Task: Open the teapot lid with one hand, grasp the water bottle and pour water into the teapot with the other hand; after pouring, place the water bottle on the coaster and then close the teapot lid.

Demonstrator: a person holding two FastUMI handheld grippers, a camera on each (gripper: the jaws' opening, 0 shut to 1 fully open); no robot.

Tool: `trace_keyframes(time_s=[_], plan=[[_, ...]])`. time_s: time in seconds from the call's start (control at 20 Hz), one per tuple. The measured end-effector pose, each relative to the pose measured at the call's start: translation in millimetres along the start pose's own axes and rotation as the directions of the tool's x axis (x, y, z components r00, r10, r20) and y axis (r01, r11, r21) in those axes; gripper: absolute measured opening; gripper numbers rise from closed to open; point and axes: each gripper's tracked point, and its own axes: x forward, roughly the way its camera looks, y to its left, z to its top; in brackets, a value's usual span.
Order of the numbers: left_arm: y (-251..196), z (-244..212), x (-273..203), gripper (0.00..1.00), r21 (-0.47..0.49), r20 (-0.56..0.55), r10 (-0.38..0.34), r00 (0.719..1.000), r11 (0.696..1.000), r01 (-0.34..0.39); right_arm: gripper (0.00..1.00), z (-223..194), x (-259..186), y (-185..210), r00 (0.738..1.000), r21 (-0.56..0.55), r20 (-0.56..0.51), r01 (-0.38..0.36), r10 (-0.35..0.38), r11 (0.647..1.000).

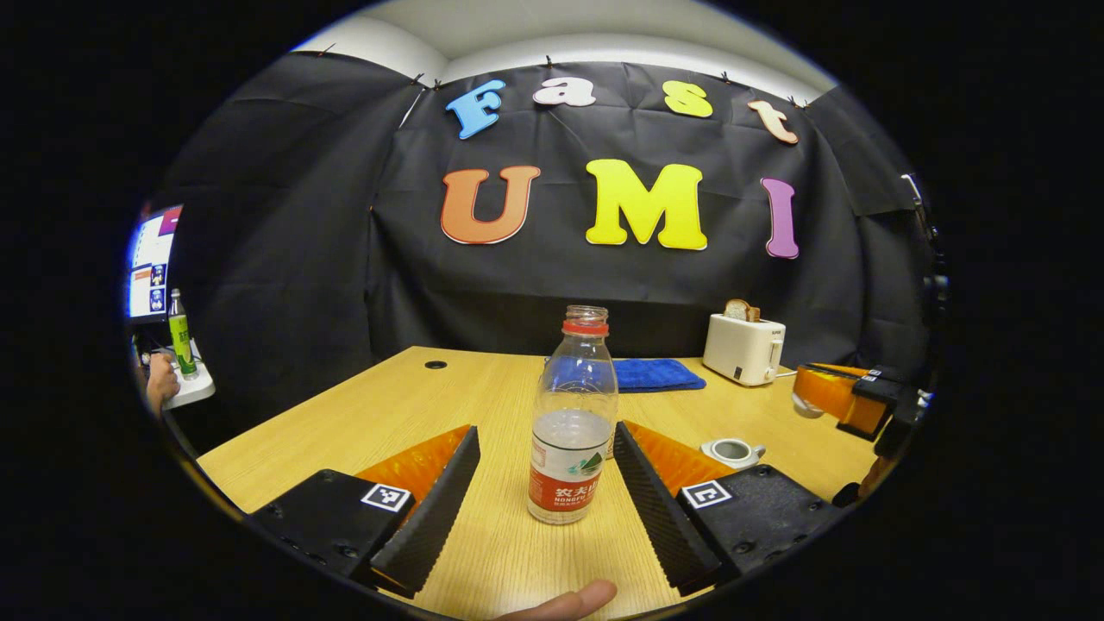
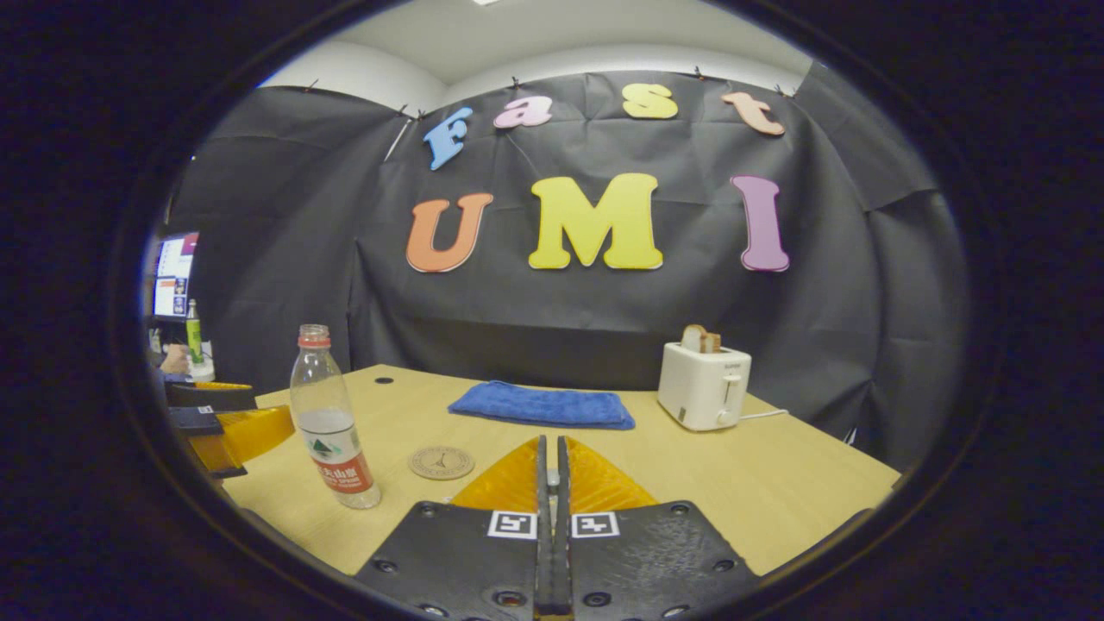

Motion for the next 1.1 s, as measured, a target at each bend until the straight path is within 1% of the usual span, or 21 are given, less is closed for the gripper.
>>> trace_keyframes(time_s=[0.05,0.25,0.35,0.45,0.6,0.8,1.0,1.05,1.1], plan=[[1.8,-3.7,4.6,0.98,-0.009,0.002,-0.002,1.0,1.0,0.002,0.0,2.1,-6.4,-6.1,1.0,-0.005,0.004,0.004,-0.004,1.0],[-1.5,-16.8,17.8,0.98,-0.032,0.028,-0.054,0.998,0.998,0.055,0.0,4.0,-27.5,-33.0,1.0,-0.017,0.016,0.023,-0.023,1.0],[-8.3,-22.0,21.5,0.98,-0.04,0.033,-0.089,0.996,0.995,0.09,0.0,2.1,-32.4,-46.1,0.999,-0.014,0.011,0.035,-0.035,0.999],[-15.1,-21.5,28.2,0.97,-0.046,0.042,-0.108,0.993,0.993,0.11,0.0,1.0,-34.7,-56.7,0.999,-0.003,0.007,0.048,-0.048,0.999],[-18.1,-25.6,40.7,0.97,-0.035,0.026,-0.104,0.994,0.994,0.104,0.0,-3.6,-34.9,-64.1,0.998,-0.004,-0.008,0.057,-0.057,0.998],[-16.9,-24.8,60.4,0.98,0.006,0.018,-0.073,0.997,0.997,0.073,0.0,-4.1,-34.2,-65.3,0.999,-0.003,-0.009,0.053,-0.053,0.999],[-10.4,-27.6,72.3,0.98,0.021,0.009,-0.037,0.999,0.999,0.037,0.0,-2.6,-34.2,-64.6,0.999,-0.014,-0.004,0.045,-0.045,0.999],[-7.9,-25.9,73.3,0.97,0.036,0.011,-0.027,1.0,0.999,0.027,0.0,-2.7,-34.1,-64.6,0.999,-0.017,-0.006,0.043,-0.043,0.999],[-4.0,-22.3,73.4,0.93,0.054,0.026,-0.011,1.0,0.998,0.009,0.0,-4.0,-35.6,-64.3,0.999,-0.021,-0.007,0.04,-0.04,0.999]])
